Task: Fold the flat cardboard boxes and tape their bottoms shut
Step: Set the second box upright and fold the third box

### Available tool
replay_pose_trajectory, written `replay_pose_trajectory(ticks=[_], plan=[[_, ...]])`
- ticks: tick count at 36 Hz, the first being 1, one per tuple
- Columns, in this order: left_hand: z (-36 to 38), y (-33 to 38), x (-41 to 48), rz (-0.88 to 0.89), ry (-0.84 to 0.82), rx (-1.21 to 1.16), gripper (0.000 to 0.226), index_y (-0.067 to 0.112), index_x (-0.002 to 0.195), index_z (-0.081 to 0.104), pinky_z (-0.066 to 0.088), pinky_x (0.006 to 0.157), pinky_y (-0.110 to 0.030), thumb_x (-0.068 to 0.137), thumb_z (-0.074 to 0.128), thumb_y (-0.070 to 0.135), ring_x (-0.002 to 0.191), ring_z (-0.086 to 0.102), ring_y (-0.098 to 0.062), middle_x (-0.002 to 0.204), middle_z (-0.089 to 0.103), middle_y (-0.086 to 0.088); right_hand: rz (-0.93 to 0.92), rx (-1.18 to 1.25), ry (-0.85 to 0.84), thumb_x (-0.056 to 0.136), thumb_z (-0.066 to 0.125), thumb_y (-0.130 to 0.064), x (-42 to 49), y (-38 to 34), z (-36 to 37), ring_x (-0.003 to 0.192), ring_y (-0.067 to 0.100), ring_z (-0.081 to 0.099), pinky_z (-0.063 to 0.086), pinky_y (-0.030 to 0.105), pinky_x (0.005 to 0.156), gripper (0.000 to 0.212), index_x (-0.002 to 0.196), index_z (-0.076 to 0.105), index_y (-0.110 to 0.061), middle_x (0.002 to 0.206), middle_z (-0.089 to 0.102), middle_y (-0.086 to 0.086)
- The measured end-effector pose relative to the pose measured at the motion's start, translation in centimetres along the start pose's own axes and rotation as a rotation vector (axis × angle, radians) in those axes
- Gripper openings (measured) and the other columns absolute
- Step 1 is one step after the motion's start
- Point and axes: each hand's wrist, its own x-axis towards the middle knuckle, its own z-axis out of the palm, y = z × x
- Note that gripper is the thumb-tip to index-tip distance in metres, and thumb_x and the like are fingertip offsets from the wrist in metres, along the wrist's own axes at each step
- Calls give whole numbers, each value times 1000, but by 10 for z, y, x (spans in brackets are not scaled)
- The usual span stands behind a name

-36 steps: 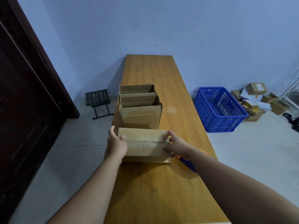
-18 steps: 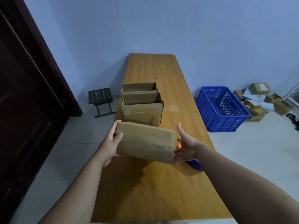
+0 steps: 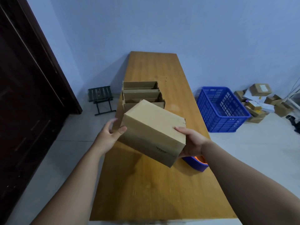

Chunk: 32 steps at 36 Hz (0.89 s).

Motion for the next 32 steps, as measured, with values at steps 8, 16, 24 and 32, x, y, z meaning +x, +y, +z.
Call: replay_pose_trajectory(ticks=[8, 16, 24, 32], plan=[[26, -28, -6, -300, -84, -521, 69, 14, 132, 45, 52, 54, -26, 72, 61, 45, 69, 58, -20, 100, 57, -4, 43, -114, 39, 38, 93, -50, 1, -1, -5, 113, 42, 58, 53, 53, 87, 117, 136, 43, -10, 129, 56, 23], [30, -51, -4, -567, -216, -1034, 57, 2, 131, 49, 60, 64, -35, 87, 57, 37, 100, 65, -32, 115, 62, -25, 53, -143, 150, 48, 87, -43, 2, 12, -7, 111, 37, 58, 56, 50, 82, 109, 139, 34, -14, 126, 54, 19], [45, -58, 1, -578, -382, -724, 93, 14, 145, 38, 46, 98, -42, 72, 45, 72, 124, 50, -32, 136, 53, -17, -52, -245, 146, 58, 85, -28, 12, 17, -7, 112, 29, 57, 57, 44, 80, 107, 143, 21, -42, 129, 51, 6], [45, -86, -20, -491, -514, -440, 95, 5, 128, 41, 46, 100, -36, 51, 92, 19, 115, 53, -25, 127, 53, -15, -110, -242, 99, 53, 87, -22, 25, 27, -7, 118, 29, 53, 49, 53, 97, 121, 139, 12, -63, 134, 49, 1]])
